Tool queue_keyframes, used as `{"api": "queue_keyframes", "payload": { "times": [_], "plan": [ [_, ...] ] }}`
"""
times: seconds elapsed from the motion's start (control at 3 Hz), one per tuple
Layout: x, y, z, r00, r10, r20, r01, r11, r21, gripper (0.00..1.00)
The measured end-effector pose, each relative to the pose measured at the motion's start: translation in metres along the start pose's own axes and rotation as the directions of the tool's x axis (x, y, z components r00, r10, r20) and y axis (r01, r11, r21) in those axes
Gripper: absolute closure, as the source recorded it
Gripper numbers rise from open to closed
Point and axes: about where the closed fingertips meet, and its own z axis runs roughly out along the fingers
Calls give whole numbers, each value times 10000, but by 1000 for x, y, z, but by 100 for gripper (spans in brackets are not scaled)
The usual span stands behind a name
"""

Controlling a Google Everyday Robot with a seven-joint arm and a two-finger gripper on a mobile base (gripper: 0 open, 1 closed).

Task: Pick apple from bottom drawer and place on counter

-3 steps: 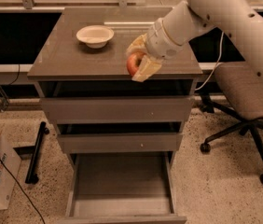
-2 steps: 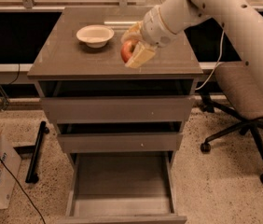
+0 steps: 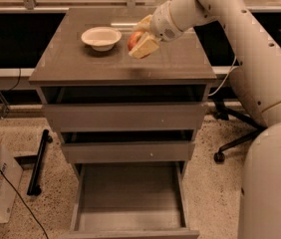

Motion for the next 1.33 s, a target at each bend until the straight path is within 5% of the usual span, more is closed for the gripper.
{"api": "queue_keyframes", "payload": {
  "times": [0.33,1.0,1.33],
  "plan": [
    [20,-23,13,9939,1106,27,-1106,9934,291,100],
    [54,-44,33,9651,2618,-54,-2615,9647,300,62],
    [55,-45,36,9634,2679,-49,-2676,9631,281,39]
  ]
}}
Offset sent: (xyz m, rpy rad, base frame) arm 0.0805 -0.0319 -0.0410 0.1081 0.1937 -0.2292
